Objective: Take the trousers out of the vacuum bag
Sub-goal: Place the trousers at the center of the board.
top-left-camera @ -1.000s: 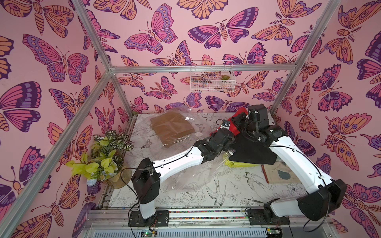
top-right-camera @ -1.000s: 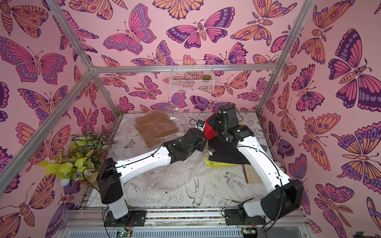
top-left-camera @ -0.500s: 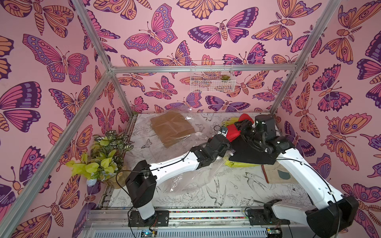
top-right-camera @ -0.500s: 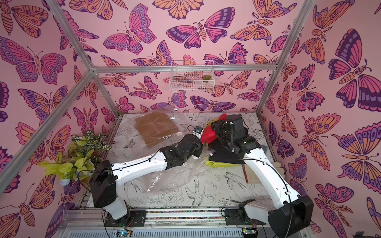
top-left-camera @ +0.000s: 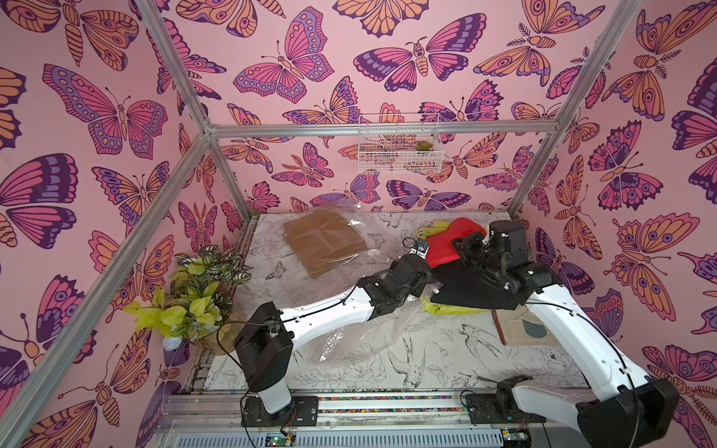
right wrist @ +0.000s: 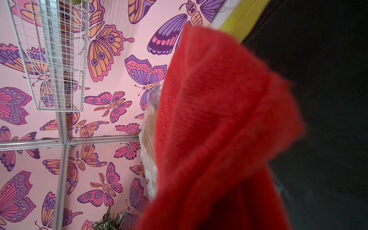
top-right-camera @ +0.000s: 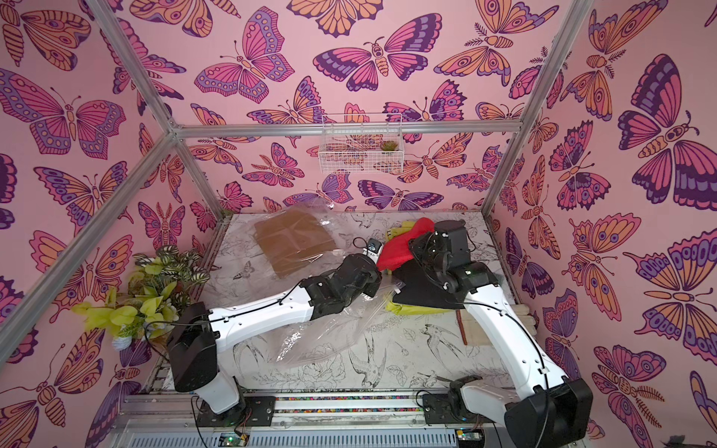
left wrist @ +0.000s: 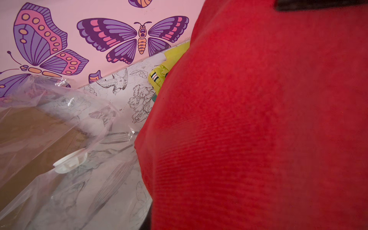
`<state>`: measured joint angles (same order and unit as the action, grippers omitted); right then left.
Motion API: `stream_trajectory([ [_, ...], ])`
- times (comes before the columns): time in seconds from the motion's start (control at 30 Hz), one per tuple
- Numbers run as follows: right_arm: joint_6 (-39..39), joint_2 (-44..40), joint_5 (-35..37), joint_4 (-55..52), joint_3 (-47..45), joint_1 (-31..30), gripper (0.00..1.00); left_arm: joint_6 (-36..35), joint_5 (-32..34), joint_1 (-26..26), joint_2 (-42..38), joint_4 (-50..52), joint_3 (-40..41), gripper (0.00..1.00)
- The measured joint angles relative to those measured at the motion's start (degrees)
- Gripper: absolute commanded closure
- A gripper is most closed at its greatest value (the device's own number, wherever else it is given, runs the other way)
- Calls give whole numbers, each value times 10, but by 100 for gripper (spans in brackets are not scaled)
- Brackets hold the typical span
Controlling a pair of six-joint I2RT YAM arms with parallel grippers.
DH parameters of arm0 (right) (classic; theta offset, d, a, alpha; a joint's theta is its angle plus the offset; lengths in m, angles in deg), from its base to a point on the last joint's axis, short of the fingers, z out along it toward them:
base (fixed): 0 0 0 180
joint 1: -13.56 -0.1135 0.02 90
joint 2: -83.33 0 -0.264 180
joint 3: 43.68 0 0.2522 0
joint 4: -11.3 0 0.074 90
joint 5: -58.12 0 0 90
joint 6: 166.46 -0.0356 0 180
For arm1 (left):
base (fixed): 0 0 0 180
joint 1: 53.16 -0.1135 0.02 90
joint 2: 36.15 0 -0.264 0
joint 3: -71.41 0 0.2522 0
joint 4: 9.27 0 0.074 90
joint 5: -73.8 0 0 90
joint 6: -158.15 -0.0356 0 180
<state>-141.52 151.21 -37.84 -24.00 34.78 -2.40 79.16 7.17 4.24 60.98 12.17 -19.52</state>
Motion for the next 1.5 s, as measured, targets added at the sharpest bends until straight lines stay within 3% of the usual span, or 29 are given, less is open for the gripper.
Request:
stream_trajectory([
  [0.43, 69, 65, -57, 21, 132, 49, 100, -80, 30, -8, 54, 12, -151, 100],
  [0.9, 125, 156, -106, 49, 235, 112, 100, -147, 18, -50, 185, 11, -341, 100],
  [1.2, 128, 185, -141, 90, 237, 151, 100, -170, -5, -72, 265, 24, -456, 100],
  [1.5, 132, 159, -170, 145, 142, 170, 100, -166, -34, -75, 269, 30, -433, 100],
])
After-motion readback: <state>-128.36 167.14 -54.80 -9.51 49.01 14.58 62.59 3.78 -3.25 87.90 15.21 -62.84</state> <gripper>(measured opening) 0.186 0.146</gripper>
